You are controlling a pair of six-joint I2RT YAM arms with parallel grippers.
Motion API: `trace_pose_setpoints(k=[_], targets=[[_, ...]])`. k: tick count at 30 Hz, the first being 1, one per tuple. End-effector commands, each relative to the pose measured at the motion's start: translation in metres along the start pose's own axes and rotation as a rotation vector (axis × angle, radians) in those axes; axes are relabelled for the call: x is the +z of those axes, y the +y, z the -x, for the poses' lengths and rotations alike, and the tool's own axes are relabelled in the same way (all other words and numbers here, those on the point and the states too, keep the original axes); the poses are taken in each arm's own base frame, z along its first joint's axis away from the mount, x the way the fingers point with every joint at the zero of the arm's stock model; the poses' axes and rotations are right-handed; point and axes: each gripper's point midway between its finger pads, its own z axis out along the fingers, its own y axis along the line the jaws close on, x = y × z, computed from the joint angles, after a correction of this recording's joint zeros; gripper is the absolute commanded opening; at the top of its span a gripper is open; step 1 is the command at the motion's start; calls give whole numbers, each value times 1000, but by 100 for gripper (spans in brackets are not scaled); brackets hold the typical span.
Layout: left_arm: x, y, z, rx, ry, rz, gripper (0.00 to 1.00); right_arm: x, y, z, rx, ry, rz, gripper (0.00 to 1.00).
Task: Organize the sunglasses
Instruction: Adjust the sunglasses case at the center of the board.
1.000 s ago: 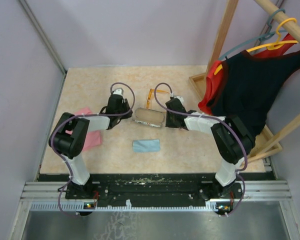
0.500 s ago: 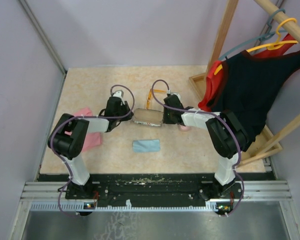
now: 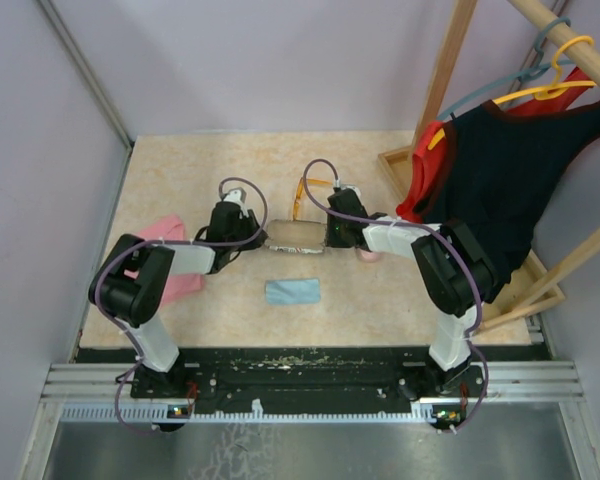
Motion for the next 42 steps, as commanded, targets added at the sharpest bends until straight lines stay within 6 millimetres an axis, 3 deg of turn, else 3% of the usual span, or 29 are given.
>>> trace_pose_setpoints(k=[1,12,30,37,42], targets=[[-11,6,-30,-10,90,16,31,3,5,6,-9,-2,21,23],[-19,7,-37,-19,102,20,31,2,7,6,-12,-4,34,23],[-31,10,-31,-12,81,46,34,-5,1,16,-36,-37,-3,24],[-39,17,-6,-11,26,126,40,-29,-10,31,-64,-108,-51,29],[-60,20,9,-23,-37,160,42,-64,-24,43,-57,-207,-100,35]])
